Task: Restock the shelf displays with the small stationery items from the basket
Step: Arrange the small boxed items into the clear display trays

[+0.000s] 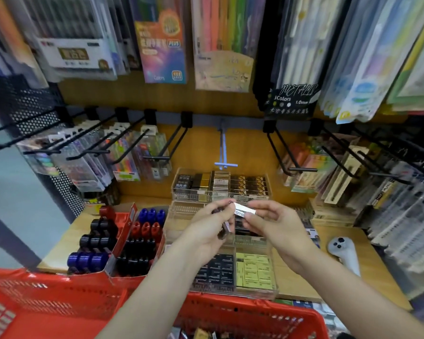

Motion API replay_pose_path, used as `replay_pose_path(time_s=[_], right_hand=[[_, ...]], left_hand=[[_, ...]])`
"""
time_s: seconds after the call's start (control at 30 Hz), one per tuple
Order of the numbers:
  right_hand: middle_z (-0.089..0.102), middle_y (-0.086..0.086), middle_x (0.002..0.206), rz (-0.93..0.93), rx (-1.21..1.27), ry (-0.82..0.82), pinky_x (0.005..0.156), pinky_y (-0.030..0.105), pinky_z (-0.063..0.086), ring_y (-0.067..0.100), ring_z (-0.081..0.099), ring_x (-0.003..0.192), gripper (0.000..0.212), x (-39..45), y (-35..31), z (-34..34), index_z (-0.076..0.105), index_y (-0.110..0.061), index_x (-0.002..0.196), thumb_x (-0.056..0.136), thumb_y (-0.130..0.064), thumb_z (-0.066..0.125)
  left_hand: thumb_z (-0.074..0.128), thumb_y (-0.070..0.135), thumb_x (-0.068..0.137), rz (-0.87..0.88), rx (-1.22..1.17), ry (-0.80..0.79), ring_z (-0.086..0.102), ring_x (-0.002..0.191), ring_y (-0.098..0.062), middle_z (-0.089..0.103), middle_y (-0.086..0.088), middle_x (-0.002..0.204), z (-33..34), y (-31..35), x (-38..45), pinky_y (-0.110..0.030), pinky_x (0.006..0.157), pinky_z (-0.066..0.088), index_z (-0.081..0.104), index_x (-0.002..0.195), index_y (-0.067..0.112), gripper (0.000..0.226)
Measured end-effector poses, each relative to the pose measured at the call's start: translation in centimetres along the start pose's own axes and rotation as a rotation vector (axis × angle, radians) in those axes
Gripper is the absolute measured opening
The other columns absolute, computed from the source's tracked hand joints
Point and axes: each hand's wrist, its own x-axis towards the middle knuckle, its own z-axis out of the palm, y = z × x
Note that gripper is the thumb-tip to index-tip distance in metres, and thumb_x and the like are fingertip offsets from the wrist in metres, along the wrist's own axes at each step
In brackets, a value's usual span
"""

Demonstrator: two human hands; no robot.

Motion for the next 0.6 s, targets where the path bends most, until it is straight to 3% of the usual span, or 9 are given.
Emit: replay_pose_path(time_s=[0.07, 0.17, 0.27, 0.33, 0.47, 0.53, 0.6], right_hand=[[0.075, 0.001, 0.094, -0.075, -0.134, 0.035, 0.082, 0.032, 0.058, 0.015, 0.073, 0.086, 0.028, 0.0, 0.0, -0.2, 0.071, -0.021, 0.104, 0.079, -0.012, 0.080], [0.075, -0.008, 0.083, -0.209, -0.389, 0.074, 0.080, 0.029, 0.059, 0.002, 0.072, 0.078, 0.029, 0.3, 0.2, -0.2, 0.071, -0.026, 0.105, 0.079, -0.020, 0.081], [0.066, -0.020, 0.086, -0.378, -0.650, 0.124, 0.069, 0.008, 0.051, -0.007, 0.065, 0.073, 0.028, 1.3, 0.8, -0.2, 0.072, -0.024, 0.106, 0.079, -0.028, 0.080], [0.061, -0.017, 0.091, -0.477, -0.787, 0.144, 0.066, 0.003, 0.046, -0.006, 0.061, 0.074, 0.028, 2.7, 1.4, -0.4, 0.073, -0.023, 0.107, 0.081, -0.031, 0.078], [0.065, -0.001, 0.105, -0.441, -0.954, 0.251, 0.078, 0.027, 0.051, 0.012, 0.061, 0.083, 0.031, 7.7, 1.3, -0.1, 0.072, -0.023, 0.112, 0.086, -0.039, 0.071], [0.066, 0.002, 0.110, -0.399, -1.030, 0.275, 0.081, 0.032, 0.053, 0.019, 0.064, 0.092, 0.032, 10.4, 0.9, 0.8, 0.070, -0.025, 0.114, 0.087, -0.041, 0.069], [0.068, 0.003, 0.109, -0.380, -1.052, 0.238, 0.078, 0.034, 0.056, 0.019, 0.066, 0.090, 0.033, 12.5, 0.8, 2.0, 0.069, -0.024, 0.116, 0.088, -0.041, 0.068]], left_hand=[[0.069, 0.010, 0.090, 0.006, 0.012, 0.042, 0.054, 0.064, -0.012, 0.066, -0.009, 0.089, -0.1, 0.1, -0.3, -0.027, 0.065, 0.049, 0.072, 0.105, 0.018, 0.018], [0.071, 0.011, 0.088, -0.003, 0.003, 0.081, 0.053, 0.062, -0.012, 0.066, -0.010, 0.094, -0.1, 0.2, -0.4, -0.026, 0.060, 0.049, 0.072, 0.099, 0.020, 0.014], [0.070, 0.010, 0.089, -0.008, -0.033, 0.113, 0.054, 0.063, -0.012, 0.068, -0.010, 0.096, 0.0, 0.1, 0.4, -0.024, 0.056, 0.050, 0.071, 0.101, 0.019, 0.015], [0.064, 0.002, 0.092, -0.022, -0.139, 0.124, 0.053, 0.066, -0.013, 0.068, -0.011, 0.096, 0.0, 0.1, 1.2, -0.023, 0.057, 0.049, 0.069, 0.110, 0.014, 0.022], [0.047, -0.011, 0.087, -0.081, -0.421, 0.137, 0.048, 0.075, -0.016, 0.057, -0.016, 0.109, -1.2, 0.2, 3.6, -0.028, 0.069, 0.044, 0.050, 0.134, 0.004, 0.049], [0.043, -0.017, 0.088, -0.084, -0.415, 0.106, 0.052, 0.082, -0.018, 0.054, -0.019, 0.119, -2.2, 0.3, 4.6, -0.031, 0.074, 0.046, 0.042, 0.142, 0.004, 0.058], [0.045, -0.021, 0.088, -0.066, -0.384, 0.064, 0.059, 0.100, -0.023, 0.055, -0.021, 0.128, -3.2, 0.5, 5.3, -0.036, 0.086, 0.049, 0.036, 0.147, 0.007, 0.066]])
